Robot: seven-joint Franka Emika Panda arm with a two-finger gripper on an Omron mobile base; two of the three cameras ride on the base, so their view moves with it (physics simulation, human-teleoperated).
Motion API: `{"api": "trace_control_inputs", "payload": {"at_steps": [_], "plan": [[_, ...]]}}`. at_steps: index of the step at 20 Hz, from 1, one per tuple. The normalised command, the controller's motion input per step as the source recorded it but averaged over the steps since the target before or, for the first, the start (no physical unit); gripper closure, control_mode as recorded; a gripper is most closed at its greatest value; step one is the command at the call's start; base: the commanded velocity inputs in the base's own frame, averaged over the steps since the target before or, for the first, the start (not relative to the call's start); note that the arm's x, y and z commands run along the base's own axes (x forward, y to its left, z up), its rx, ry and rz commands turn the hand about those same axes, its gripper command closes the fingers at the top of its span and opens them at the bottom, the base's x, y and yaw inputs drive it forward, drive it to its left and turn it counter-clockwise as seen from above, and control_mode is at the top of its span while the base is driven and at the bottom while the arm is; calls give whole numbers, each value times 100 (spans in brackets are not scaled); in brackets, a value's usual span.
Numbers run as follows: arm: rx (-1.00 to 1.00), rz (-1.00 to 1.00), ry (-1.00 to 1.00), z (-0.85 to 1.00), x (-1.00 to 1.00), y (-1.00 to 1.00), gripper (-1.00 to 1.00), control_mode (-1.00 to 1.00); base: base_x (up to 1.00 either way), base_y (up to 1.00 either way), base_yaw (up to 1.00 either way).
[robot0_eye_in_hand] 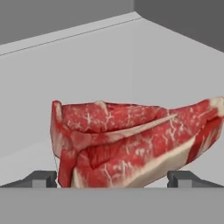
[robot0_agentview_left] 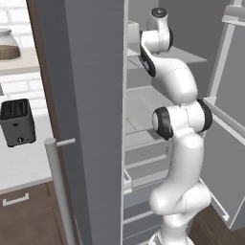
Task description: Place one corn and one steak in each tupperware on the nearby counter, to pack two identical lunches.
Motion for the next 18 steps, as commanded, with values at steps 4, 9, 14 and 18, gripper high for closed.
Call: {"api": "trace_control_inputs", "payload": {"at_steps": [4,9,14,18], "plan": [[0,0,1,-10,27,0,-100,-100,0,0,0],[0,0,6,-41,8,0,100,-100,0,0,0],[-1,0,4,-55,-2,-2,100,-100,0,0,0],[0,0,-2,-1,1,-2,100,-100,0,0,0]]}}
